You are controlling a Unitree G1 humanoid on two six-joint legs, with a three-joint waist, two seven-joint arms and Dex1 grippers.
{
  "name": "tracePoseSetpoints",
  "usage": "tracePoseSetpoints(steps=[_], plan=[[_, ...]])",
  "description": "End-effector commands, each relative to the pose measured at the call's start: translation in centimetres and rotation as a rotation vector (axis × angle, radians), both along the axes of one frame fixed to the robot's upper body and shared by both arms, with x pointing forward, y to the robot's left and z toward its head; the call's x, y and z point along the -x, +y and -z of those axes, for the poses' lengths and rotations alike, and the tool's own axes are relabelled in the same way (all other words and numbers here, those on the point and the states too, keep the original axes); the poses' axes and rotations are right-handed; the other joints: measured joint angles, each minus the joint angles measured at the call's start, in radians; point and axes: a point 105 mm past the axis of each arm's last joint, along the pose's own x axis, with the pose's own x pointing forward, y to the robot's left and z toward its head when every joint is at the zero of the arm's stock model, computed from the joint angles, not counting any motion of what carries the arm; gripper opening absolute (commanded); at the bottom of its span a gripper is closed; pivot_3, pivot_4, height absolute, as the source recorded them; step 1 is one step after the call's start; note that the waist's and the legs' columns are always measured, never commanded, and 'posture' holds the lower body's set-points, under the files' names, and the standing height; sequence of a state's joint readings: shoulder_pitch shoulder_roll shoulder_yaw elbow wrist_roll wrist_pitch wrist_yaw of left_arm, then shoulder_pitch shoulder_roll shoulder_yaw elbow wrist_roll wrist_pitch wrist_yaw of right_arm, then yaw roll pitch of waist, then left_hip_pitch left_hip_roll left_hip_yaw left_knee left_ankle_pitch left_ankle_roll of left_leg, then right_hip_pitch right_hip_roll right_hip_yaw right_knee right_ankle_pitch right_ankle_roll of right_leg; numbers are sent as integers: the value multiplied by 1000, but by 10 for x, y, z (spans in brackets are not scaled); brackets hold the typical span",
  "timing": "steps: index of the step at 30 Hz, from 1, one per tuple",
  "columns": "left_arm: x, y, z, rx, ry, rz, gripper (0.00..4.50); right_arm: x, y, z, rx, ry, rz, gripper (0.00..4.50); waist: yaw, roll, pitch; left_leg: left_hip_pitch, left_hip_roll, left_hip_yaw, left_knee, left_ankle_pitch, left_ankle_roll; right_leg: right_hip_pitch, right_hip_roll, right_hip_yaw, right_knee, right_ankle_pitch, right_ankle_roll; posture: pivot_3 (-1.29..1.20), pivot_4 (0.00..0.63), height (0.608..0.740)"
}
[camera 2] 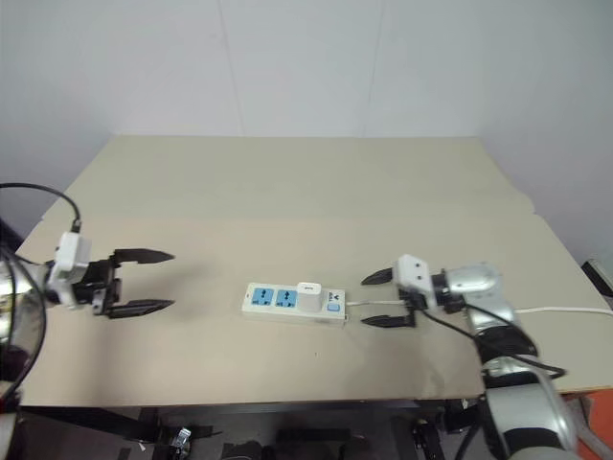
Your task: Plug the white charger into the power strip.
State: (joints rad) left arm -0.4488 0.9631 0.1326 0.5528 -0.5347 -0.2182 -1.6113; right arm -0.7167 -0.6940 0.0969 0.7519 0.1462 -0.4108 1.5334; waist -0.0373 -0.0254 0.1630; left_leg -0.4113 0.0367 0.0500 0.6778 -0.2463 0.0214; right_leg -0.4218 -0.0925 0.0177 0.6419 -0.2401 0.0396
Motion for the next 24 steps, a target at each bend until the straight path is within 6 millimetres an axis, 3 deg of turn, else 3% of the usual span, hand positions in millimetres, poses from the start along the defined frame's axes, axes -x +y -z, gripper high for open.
tracePoseSetpoints(steps=[1, 5, 9, 24], plan=[[14, 18, -19, -53, -42, -38, 4500, 9, -23, -35, 39, -72, -27, 4474, 0, 0, 2, 0, 1, 2, 0, 0, 0, 0, 0, 0, -1, 0, 0, 0, 150, 740], [26, 37, -23, -90, -31, -101, 4500, 20, -48, -55, 103, -95, 11, 4474, 1, 0, 3, 2, 1, 4, 0, 0, 0, 0, 0, 0, -1, 0, -1, 0, 150, 740], [32, 44, -23, -101, -27, -126, 4500, 30, -58, -62, 121, -87, 24, 4474, 2, 0, 3, 2, 2, 6, 0, 0, 0, 0, 0, 0, -2, 0, -1, 0, 150, 740], [22, 28, -27, 1, -21, -126, 4500, 53, -67, -63, 86, -23, 85, 4474, 23, 0, 3, 2, 1, 8, 0, 0, 0, 0, 0, 1, -1, 0, -1, 0, 150, 740]])
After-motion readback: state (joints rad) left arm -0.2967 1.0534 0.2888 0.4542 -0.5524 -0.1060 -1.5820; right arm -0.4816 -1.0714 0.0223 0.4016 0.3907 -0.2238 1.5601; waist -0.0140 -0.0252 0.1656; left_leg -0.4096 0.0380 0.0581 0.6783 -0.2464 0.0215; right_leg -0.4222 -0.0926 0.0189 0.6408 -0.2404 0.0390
